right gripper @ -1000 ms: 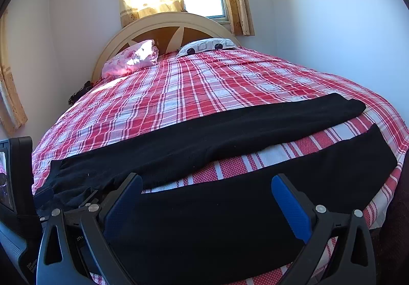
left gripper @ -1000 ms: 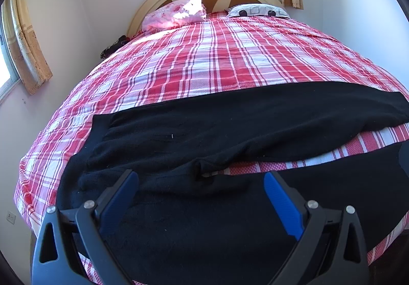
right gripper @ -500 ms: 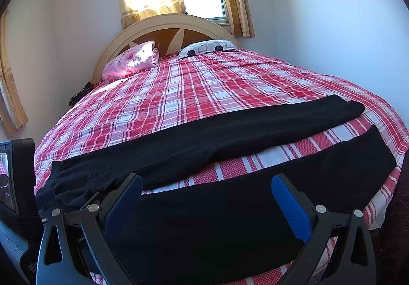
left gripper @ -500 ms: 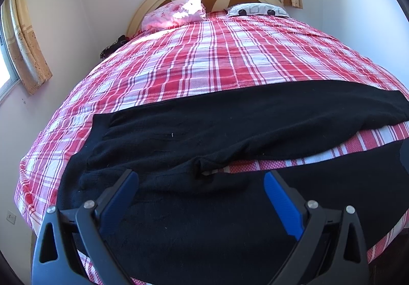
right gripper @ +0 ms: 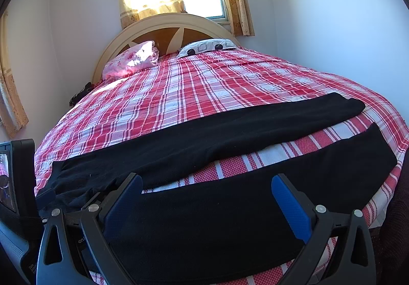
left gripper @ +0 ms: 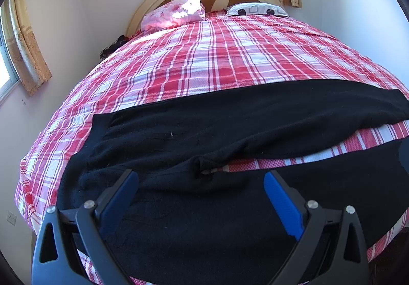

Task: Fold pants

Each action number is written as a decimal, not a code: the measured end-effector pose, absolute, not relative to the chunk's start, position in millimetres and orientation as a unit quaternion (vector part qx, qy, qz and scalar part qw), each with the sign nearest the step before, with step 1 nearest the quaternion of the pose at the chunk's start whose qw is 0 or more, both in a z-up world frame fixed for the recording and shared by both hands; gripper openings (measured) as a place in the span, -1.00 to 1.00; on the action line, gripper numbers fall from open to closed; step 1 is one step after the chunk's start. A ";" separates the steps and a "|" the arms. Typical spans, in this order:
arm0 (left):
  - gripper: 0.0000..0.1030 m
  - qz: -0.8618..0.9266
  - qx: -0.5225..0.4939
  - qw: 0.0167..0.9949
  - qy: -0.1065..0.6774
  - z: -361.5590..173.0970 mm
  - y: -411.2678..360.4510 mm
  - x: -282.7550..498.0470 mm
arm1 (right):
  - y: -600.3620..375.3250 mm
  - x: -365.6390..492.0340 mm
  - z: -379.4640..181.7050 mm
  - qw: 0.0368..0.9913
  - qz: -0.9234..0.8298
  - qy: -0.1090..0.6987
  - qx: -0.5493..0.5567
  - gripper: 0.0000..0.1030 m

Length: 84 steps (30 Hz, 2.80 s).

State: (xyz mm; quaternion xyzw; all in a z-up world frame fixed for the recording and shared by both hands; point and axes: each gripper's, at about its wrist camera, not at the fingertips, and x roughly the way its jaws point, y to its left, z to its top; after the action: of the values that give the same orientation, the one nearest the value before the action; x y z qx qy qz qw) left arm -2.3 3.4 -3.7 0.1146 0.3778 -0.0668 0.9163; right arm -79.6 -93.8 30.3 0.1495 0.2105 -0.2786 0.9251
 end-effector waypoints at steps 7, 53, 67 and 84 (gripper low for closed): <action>0.97 -0.067 0.115 0.916 0.379 -3.9 4.7 -1.8 | -93.9 -79.6 29.7 0.925 -0.278 0.210 0.150 0.98; 0.96 0.050 0.038 0.884 0.464 -19.4 116.5 144.9 | -107.3 109.9 44.4 0.938 -0.008 0.346 0.018 0.77; 0.99 0.037 0.013 0.874 0.485 -57.7 120.7 173.6 | -116.0 233.4 -16.4 0.881 0.060 0.467 -0.048 0.26; 1.00 0.004 -0.059 0.898 0.437 -2.2 175.5 128.3 | -73.8 140.3 28.7 0.910 0.124 0.387 -0.078 -0.93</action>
State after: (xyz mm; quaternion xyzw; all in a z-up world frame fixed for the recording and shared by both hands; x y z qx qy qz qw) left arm 128.3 175.5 -2.2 -0.0595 0.4368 0.0042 0.8976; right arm 140.3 -73.8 28.7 -0.0784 0.3870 0.1243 0.9103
